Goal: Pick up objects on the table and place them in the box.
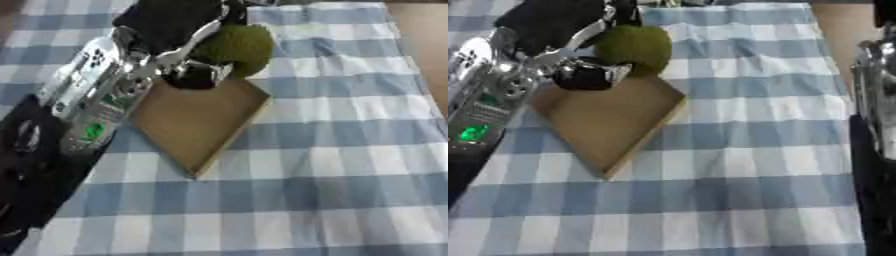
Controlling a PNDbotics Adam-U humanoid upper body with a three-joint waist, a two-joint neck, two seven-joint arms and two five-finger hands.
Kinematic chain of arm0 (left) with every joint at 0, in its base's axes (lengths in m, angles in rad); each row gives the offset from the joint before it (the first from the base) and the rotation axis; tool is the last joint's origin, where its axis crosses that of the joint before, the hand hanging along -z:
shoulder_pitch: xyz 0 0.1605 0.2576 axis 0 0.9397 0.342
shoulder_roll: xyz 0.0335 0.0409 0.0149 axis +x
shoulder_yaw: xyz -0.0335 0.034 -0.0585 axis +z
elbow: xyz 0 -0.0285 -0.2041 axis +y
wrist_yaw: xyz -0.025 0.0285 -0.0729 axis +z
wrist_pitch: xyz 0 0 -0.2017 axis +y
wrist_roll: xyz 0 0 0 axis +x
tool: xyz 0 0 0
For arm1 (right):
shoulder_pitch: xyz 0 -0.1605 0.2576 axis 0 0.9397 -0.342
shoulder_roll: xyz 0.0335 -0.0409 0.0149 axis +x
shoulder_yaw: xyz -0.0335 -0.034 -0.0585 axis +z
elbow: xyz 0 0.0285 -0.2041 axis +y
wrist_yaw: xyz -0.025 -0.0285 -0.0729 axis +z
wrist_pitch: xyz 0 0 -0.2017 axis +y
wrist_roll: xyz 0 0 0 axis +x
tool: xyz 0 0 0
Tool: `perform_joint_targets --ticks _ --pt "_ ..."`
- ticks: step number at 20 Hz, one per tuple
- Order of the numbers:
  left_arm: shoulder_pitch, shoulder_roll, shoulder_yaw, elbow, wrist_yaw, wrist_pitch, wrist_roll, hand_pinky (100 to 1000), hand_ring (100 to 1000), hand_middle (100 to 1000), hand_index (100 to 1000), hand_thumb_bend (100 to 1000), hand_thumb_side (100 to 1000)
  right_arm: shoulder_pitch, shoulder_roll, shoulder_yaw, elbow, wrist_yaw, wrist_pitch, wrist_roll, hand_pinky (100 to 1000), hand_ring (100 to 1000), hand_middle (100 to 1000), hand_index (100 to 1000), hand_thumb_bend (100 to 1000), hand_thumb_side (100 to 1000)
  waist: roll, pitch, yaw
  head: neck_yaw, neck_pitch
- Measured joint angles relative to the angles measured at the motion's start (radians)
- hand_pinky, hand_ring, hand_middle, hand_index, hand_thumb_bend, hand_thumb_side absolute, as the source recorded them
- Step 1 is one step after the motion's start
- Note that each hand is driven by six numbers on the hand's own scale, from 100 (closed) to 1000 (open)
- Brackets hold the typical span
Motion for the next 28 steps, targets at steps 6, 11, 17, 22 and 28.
perform_joint_targets --ticks 6,11,17,22,28 --pt "0.011 -0.015 -0.009 0.081 -0.025 -0.032 0.038 425 421 442 589 100 100 -0.001 0.002 0.0 0.0 0.0 -0.001 0.001 842 796 707 802 100 576 0.001 0.0 0.001 0.0 0.0" --pt "0.023 -0.023 -0.016 0.123 -0.028 -0.043 0.048 479 451 453 612 100 100 -0.005 0.002 0.0 0.0 0.0 -0.001 0.001 842 796 707 802 100 577 0.003 0.0 0.001 0.0 0.0" --pt "0.031 -0.028 -0.019 0.165 -0.049 -0.046 0.03 558 507 505 684 100 100 -0.008 0.003 0.0 0.0 0.0 -0.001 0.0 841 796 708 802 100 577 0.003 0.0 0.001 -0.001 0.0" --pt "0.04 -0.031 -0.019 0.19 -0.084 -0.034 -0.017 608 560 555 737 100 100 -0.008 0.003 0.0 0.0 0.0 -0.003 -0.002 841 796 708 802 100 577 0.003 0.0 0.001 -0.001 0.0" --pt "0.045 -0.031 -0.018 0.201 -0.101 -0.026 -0.099 818 768 764 880 276 100 -0.008 0.003 0.0 0.0 0.0 -0.004 -0.005 841 796 708 802 100 577 0.004 0.0 0.001 -0.001 0.0"
